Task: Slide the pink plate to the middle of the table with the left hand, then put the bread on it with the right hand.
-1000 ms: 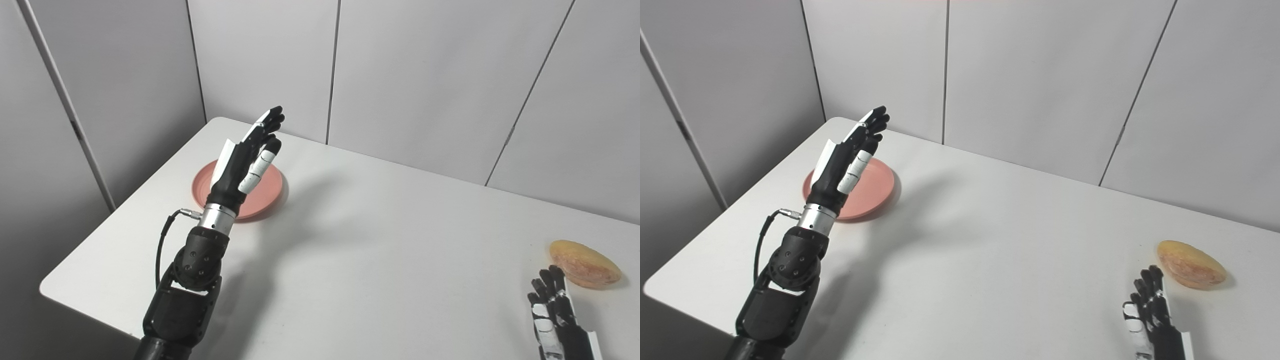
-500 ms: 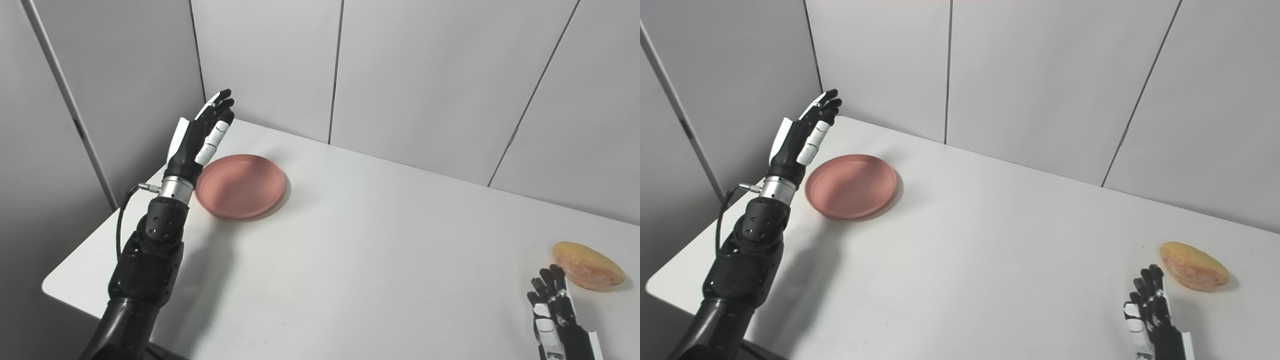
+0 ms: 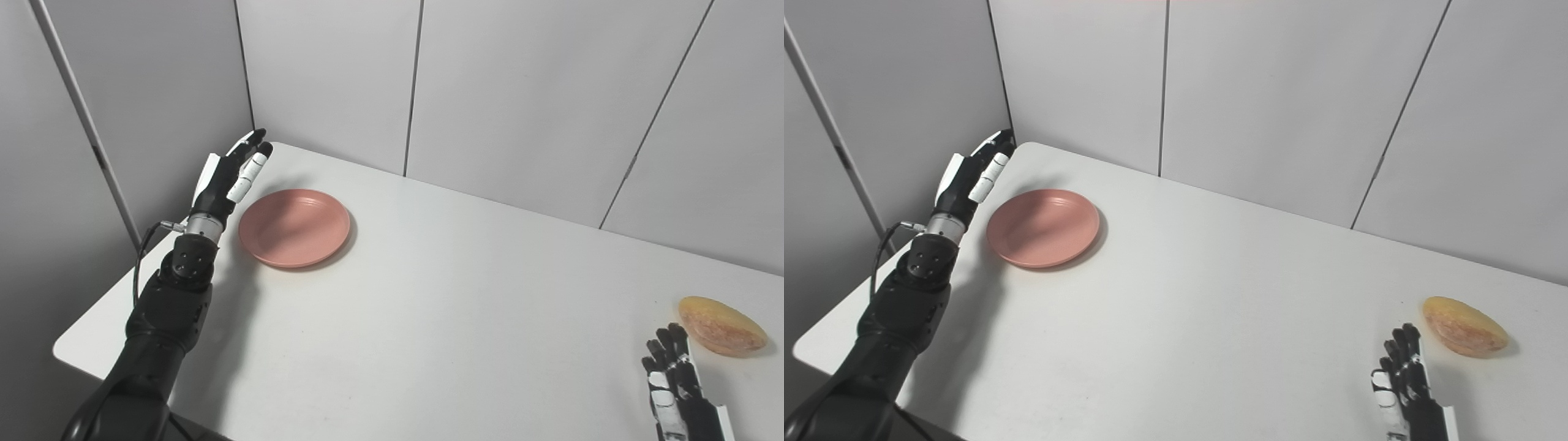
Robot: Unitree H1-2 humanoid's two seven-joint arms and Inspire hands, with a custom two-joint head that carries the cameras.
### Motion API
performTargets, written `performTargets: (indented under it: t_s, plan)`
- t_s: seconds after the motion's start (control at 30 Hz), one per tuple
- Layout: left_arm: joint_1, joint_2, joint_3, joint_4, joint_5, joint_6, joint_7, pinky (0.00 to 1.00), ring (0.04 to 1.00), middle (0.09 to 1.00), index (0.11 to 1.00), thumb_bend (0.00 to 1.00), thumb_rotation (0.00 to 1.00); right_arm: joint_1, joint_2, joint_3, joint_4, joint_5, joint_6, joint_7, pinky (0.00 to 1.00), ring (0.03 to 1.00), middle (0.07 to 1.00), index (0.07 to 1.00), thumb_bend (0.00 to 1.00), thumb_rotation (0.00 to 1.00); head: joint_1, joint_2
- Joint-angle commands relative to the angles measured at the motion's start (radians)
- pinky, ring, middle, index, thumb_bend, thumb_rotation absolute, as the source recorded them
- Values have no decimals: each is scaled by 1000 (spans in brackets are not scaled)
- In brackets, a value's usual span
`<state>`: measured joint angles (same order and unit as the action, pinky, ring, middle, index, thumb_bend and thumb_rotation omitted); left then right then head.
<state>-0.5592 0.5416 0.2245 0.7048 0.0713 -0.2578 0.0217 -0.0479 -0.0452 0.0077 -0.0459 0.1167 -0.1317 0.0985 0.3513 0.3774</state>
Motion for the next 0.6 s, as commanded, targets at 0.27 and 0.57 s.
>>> performTargets:
  t_s: [0.27,0.57]
  plan:
    - [-91,32,-23,85,-11,-46,20,1000,981,954,876,723,1000,-6,-2,-2,-60,11,11,5,1000,1000,1000,1000,386,747,13,1]
    - [-105,19,3,175,-117,-69,-39,1000,960,947,884,760,1000,-3,0,-6,-73,27,28,6,1000,1000,1000,1000,366,735,18,6]
